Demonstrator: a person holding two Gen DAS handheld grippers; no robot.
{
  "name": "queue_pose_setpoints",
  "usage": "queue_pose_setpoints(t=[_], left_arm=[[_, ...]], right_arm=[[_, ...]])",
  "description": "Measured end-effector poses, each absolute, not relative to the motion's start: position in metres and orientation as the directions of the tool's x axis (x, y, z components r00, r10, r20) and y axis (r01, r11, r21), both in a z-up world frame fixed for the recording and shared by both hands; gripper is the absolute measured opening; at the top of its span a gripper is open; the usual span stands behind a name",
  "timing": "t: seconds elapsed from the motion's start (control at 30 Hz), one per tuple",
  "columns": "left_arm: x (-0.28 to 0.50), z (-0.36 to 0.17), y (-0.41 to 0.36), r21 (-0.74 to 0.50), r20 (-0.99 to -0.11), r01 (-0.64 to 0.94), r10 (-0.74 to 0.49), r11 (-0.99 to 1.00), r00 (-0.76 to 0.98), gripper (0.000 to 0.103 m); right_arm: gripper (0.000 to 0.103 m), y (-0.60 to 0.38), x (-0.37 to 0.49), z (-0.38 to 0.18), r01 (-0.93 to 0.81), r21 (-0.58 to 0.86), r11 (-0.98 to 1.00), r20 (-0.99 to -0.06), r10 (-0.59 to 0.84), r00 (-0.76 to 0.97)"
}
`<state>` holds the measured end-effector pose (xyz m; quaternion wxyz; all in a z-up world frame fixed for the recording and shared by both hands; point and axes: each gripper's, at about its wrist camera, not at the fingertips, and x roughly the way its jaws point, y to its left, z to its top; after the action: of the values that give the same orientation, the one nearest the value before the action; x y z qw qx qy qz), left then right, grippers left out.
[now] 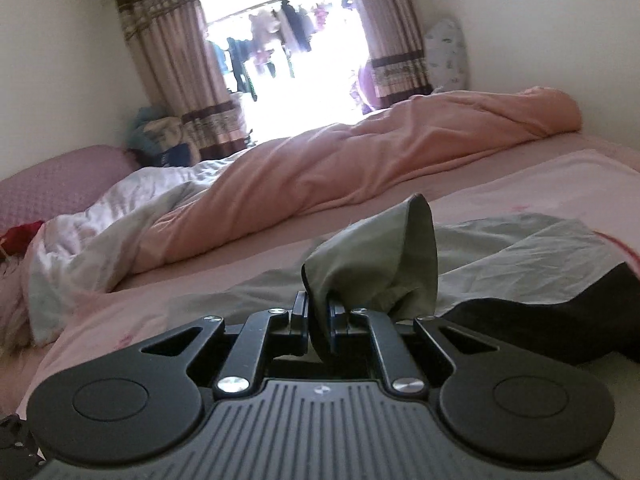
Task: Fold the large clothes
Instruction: 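Carry the held sleeve across the coat body with the right gripper, then lower the sleeve onto the coat and open the right gripper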
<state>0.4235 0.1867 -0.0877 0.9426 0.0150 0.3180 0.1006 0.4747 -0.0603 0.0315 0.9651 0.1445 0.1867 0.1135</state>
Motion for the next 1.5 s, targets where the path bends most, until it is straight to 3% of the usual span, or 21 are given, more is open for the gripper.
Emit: queue_pose_setpoints(t=[0.23, 0.4, 0.43, 0.57, 0.83, 0.97, 1.07, 1.2, 1.33, 1.37, 1.4, 1.47, 1.5], left_arm=[[0.424, -0.083, 0.223, 0.026, -0.623, -0.294, 0.245, 0.955, 0.743, 0.103], [0.429, -0.083, 0.228, 0.073, -0.622, -0.303, 0.281, 0.95, 0.731, 0.103], [0.43, -0.085, 0.23, 0.064, -0.631, -0.305, 0.275, 0.95, 0.725, 0.103], [0.434, -0.09, 0.229, 0.072, -0.649, -0.298, 0.271, 0.952, 0.711, 0.103], [0.432, -0.088, 0.224, 0.059, -0.642, -0.288, 0.257, 0.956, 0.722, 0.103], [0.431, -0.086, 0.223, 0.046, -0.64, -0.298, 0.257, 0.953, 0.724, 0.103], [0.431, -0.088, 0.221, 0.026, -0.65, -0.279, 0.228, 0.96, 0.725, 0.103], [0.431, -0.086, 0.215, 0.037, -0.645, -0.262, 0.223, 0.964, 0.731, 0.103], [0.43, -0.086, 0.212, 0.042, -0.642, -0.25, 0.218, 0.967, 0.735, 0.103], [0.431, -0.087, 0.213, 0.045, -0.644, -0.251, 0.22, 0.967, 0.733, 0.103], [0.431, -0.088, 0.213, 0.047, -0.647, -0.252, 0.222, 0.967, 0.729, 0.103], [0.433, -0.089, 0.215, 0.048, -0.653, -0.256, 0.224, 0.966, 0.724, 0.103], [0.433, -0.089, 0.216, 0.048, -0.654, -0.258, 0.226, 0.965, 0.722, 0.103]], right_arm=[[0.009, -0.011, 0.482, 0.009, -0.25, 0.355, 0.901, -0.332, 0.372, 0.867], [0.012, 0.022, 0.485, 0.001, -0.294, 0.302, 0.907, -0.343, 0.391, 0.854], [0.015, 0.024, 0.484, 0.0, -0.294, 0.302, 0.907, -0.344, 0.391, 0.853], [0.043, 0.022, 0.483, -0.001, -0.33, 0.374, 0.866, -0.34, 0.46, 0.82], [0.045, 0.006, 0.454, 0.018, -0.382, 0.374, 0.845, -0.254, 0.489, 0.834], [0.045, -0.005, 0.431, 0.043, -0.304, 0.28, 0.911, -0.183, 0.361, 0.914], [0.047, -0.025, 0.437, 0.039, -0.129, 0.296, 0.946, -0.235, 0.203, 0.951], [0.048, -0.054, 0.475, 0.004, -0.104, 0.509, 0.854, -0.382, 0.333, 0.862], [0.05, -0.046, 0.496, -0.014, -0.128, 0.537, 0.834, -0.394, 0.382, 0.836], [0.047, -0.041, 0.5, -0.015, -0.141, 0.53, 0.836, -0.385, 0.385, 0.839], [0.015, -0.036, 0.506, -0.017, -0.149, 0.524, 0.839, -0.383, 0.388, 0.838], [0.0, -0.029, 0.518, -0.017, -0.182, 0.554, 0.813, -0.382, 0.441, 0.812], [0.0, -0.028, 0.52, -0.016, -0.2, 0.572, 0.796, -0.363, 0.464, 0.808]])
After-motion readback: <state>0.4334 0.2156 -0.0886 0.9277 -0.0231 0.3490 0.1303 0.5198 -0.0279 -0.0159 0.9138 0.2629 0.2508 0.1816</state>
